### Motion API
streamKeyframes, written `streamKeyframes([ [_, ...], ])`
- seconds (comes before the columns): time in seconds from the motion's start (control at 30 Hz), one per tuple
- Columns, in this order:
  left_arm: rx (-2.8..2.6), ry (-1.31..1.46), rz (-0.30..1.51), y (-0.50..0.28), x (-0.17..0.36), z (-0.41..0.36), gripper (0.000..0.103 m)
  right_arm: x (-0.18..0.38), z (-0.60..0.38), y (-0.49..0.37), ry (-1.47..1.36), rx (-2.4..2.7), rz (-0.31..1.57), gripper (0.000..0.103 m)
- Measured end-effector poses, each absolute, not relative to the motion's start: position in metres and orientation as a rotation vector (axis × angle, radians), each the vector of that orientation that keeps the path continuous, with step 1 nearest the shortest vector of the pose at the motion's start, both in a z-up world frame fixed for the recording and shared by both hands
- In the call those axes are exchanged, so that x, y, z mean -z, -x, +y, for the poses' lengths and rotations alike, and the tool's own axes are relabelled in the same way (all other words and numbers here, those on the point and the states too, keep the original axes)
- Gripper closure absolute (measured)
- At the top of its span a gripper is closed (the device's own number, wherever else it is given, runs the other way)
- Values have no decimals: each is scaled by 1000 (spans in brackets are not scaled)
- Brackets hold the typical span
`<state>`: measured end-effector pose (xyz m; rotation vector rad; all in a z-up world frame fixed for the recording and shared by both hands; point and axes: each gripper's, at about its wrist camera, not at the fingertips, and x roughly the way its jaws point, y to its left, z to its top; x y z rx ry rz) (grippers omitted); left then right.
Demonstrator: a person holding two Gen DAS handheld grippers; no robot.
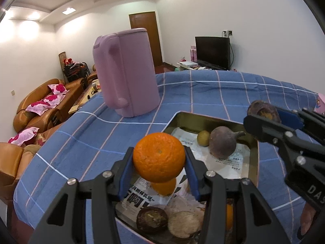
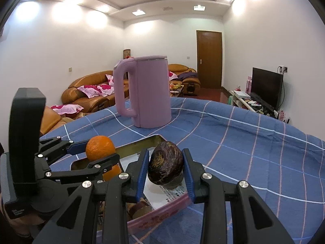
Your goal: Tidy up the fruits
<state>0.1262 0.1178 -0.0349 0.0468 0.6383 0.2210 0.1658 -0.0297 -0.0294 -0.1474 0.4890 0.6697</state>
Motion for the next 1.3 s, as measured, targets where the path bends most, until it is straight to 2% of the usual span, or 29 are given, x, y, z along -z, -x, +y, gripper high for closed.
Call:
streamKeyframes([
  [0.93, -190, -123, 755, -136, 59, 113, 53, 66, 1, -190, 159, -708, 715, 67],
  [0.97, -188, -126, 758, -136, 59, 112, 53, 66, 1, -190, 159, -712, 716, 65],
  [1.03, -188, -126, 765, -136, 60, 111, 52, 67, 1, -191, 155, -709, 722, 50],
  [1.07, -187, -125, 765, -135, 60, 110, 51, 67, 0, -191, 151, -712, 726, 47],
  [1.1, -188, -125, 767, -134, 59, 110, 46, 67, -1, -190, 147, -718, 728, 46],
  [1.2, -195, -116, 733, -126, 53, 108, 15, 64, -6, -186, 143, -710, 704, 46],
  [1.23, -199, -120, 720, -124, 50, 107, 11, 63, -8, -185, 141, -709, 701, 46],
  [1.3, -194, -130, 702, -119, 46, 104, 10, 60, -13, -183, 132, -703, 690, 46],
])
